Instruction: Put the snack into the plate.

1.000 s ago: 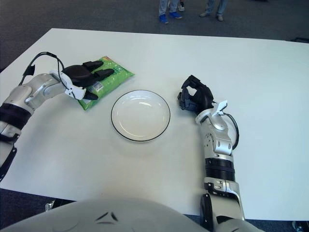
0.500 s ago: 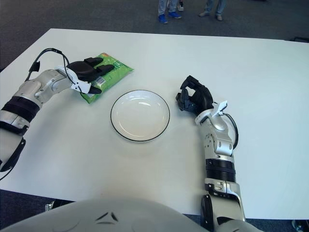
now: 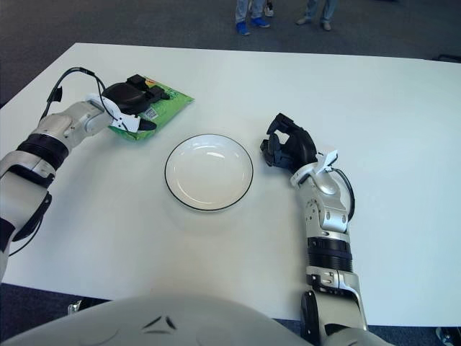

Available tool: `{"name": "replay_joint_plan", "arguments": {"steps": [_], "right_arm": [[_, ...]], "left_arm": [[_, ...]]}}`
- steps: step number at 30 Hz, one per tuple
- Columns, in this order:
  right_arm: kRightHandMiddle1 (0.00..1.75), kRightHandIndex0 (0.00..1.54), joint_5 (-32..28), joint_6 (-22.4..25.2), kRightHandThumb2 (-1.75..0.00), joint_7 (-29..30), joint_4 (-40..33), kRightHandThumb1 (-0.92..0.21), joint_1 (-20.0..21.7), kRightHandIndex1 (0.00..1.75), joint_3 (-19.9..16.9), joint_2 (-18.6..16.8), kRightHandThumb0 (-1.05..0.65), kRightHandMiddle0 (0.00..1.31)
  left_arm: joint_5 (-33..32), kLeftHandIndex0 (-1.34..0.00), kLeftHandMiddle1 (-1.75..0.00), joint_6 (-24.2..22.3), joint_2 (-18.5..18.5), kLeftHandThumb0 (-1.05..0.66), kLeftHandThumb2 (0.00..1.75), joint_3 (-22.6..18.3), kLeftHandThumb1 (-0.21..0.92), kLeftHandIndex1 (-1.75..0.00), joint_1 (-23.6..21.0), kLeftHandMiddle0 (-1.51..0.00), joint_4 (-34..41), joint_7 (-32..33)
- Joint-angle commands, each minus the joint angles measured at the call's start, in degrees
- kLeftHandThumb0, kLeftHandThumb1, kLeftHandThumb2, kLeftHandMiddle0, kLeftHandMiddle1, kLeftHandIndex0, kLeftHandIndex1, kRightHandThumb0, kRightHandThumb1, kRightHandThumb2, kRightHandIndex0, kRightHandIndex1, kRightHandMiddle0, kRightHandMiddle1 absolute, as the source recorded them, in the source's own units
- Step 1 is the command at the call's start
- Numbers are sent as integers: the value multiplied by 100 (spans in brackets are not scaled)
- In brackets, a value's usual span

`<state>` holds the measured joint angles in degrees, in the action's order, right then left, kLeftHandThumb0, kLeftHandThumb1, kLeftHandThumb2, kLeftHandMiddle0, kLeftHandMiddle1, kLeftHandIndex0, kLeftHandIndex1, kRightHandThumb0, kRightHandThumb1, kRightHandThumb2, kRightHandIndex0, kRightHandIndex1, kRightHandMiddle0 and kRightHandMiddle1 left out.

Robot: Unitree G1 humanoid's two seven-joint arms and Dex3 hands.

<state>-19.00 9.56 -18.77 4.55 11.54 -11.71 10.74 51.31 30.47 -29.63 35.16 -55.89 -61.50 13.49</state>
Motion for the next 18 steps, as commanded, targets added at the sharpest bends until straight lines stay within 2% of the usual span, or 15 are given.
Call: {"name": "replay_joint_plan", "arguments": {"steps": [1, 5, 8, 10, 18], "right_arm": [[175, 127, -22, 214, -125, 10, 126, -38, -280, 175, 21, -15, -46, 57], [175, 127, -37, 247, -125, 15, 139, -38, -252, 175, 10, -13, -46, 57], [175, 127, -43, 261, -125, 13, 136, -38, -249, 175, 7, -13, -46, 57], [175, 127, -42, 266, -125, 15, 134, -38, -249, 175, 5, -12, -46, 57], [175, 127, -51, 247, -125, -6, 178, -37, -231, 175, -11, -1, -46, 57]], "left_arm": [[224, -43, -167, 65, 179, -8, 136, 291, 27, -172, 385, -66, -580, 364], [221, -59, -144, 143, 206, -2, 146, 373, 11, -174, 337, -85, -737, 733], [221, -64, -134, 204, 184, 0, 149, 429, 5, -174, 334, -93, -761, 909], [207, -66, -132, 248, 152, 0, 151, 451, 2, -175, 345, -97, -727, 986], [128, -68, -146, 276, 172, 0, 163, 483, -4, -175, 348, -97, -787, 1150]]}}
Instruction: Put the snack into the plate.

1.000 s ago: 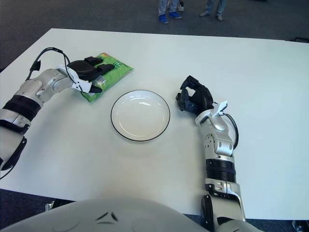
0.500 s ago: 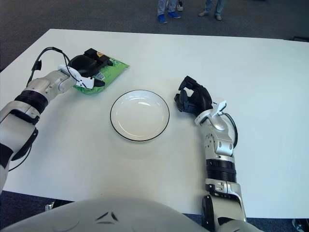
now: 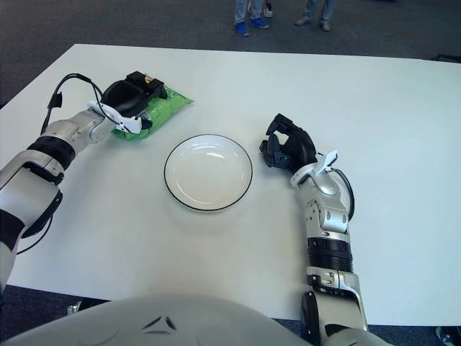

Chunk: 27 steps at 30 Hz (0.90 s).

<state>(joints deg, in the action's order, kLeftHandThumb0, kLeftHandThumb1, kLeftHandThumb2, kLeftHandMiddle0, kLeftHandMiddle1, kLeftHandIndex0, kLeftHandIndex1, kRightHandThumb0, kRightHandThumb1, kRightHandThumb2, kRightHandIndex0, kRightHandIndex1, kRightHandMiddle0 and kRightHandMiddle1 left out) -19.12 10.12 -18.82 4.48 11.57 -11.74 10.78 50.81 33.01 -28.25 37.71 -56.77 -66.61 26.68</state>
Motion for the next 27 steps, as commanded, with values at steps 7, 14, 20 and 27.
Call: {"name": "replay_joint_plan", "arguments": {"steps": [7, 14, 20, 27], "right_arm": [[175, 128, -58, 174, -125, -44, 235, -37, -219, 175, -24, -9, -46, 57], [175, 128, -62, 164, -126, -57, 269, -37, -208, 175, -29, -1, -47, 57], [175, 128, -25, 122, -126, -45, 313, -37, -189, 175, -21, -5, -47, 57], [175, 128, -69, 124, -125, -56, 370, -37, -154, 175, -45, -19, -46, 57]], "left_arm": [[208, -70, -158, -21, 40, 0, 171, 295, -8, -175, 424, -94, -334, 42], [140, -72, -162, -54, -26, 0, 174, 300, -10, -175, 406, -93, -232, -75], [-1, -73, -162, -70, -61, 0, 175, 231, -11, -175, 400, -94, -132, -308], [-95, -73, -160, -13, -160, 0, 175, 109, -11, -175, 460, -96, 152, -108]]}}
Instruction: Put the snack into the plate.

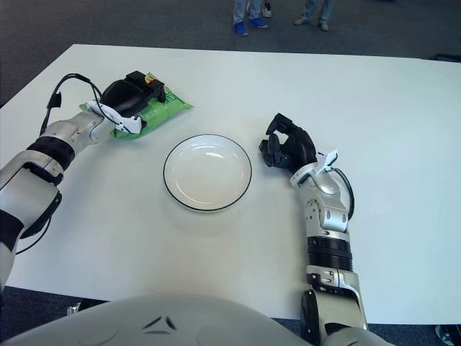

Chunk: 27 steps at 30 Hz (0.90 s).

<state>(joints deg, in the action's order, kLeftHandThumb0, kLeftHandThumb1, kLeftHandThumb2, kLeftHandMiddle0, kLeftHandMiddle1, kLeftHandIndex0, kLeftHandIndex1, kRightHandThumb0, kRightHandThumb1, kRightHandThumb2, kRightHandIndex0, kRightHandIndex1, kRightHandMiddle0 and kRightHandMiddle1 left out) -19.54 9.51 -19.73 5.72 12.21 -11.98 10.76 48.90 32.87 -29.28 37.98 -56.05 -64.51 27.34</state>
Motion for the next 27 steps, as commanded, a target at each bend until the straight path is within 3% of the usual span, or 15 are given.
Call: {"name": "replay_joint_plan", "arguments": {"steps": [1, 8, 13, 19, 27], "right_arm": [[175, 128, -30, 175, -125, 31, 252, -37, -218, 175, -23, -20, -46, 57], [175, 128, -30, 126, -125, -18, 353, -37, -176, 175, -30, -6, -46, 57], [175, 128, 4, 74, -125, -38, 427, -38, -144, 175, -23, 12, -46, 57], [175, 128, 51, 8, -125, -19, 454, -38, -136, 175, -5, 25, -46, 57], [175, 128, -17, 56, -125, 4, 454, -37, -129, 175, -26, 1, -46, 57]], "left_arm": [[85, -72, -160, 10, -86, 0, 174, 61, -11, -175, 393, -96, 12, -154], [-184, -71, -161, -124, -447, 0, 174, -337, -11, -175, 466, -96, 1104, -633], [-272, -71, -162, -291, -476, 0, 175, -586, -10, -175, 611, -95, 1504, -803], [-512, -70, -160, -199, -440, 0, 174, -918, -10, -175, 689, -96, 1722, -774], [-867, -69, -162, -40, -692, 0, 173, -1473, -9, -175, 878, -95, 2748, -1176]]}}
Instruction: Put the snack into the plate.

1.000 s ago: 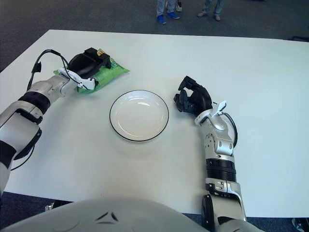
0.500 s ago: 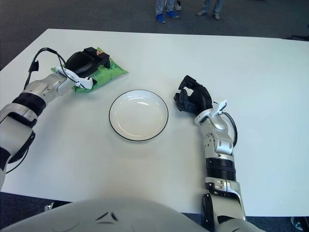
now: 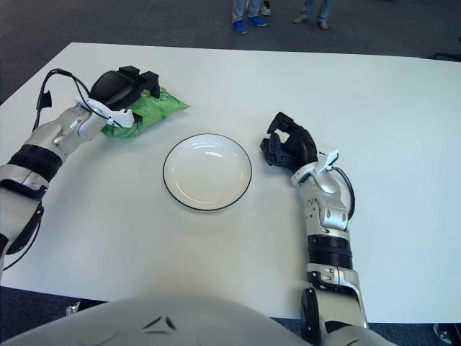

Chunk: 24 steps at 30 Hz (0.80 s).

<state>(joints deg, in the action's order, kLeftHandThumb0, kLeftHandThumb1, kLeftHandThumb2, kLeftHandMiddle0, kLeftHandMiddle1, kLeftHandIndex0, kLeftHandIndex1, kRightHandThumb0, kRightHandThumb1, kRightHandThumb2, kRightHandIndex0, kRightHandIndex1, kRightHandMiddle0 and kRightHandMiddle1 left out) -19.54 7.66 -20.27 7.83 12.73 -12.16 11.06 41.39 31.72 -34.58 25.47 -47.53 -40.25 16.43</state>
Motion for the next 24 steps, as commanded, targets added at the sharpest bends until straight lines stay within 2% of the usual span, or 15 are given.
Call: {"name": "replay_joint_plan", "arguments": {"steps": [1, 7, 16, 24], "right_arm": [[175, 128, -25, 243, -125, 55, 247, -37, -179, 175, -9, -29, -46, 57], [175, 128, -27, 209, -126, 39, 283, -37, -170, 175, -10, -26, -47, 57], [175, 129, 45, 103, -126, 11, 344, -37, -163, 175, 24, 12, -47, 58], [175, 130, 88, 27, -126, 18, 412, -36, -154, 175, 45, 35, -47, 58]], "left_arm": [[-118, -69, -162, 95, -173, 0, 173, -260, -9, -175, 46, -95, 382, -102], [-104, -67, -165, 303, -223, 0, 172, -504, -7, -175, 158, -92, 729, -8], [-328, -65, -165, 422, -227, 0, 169, -843, -3, -175, 310, -90, 1224, -244], [173, -67, -169, 631, -249, 0, 173, -847, -6, -175, 70, -90, 1163, 207]]}}
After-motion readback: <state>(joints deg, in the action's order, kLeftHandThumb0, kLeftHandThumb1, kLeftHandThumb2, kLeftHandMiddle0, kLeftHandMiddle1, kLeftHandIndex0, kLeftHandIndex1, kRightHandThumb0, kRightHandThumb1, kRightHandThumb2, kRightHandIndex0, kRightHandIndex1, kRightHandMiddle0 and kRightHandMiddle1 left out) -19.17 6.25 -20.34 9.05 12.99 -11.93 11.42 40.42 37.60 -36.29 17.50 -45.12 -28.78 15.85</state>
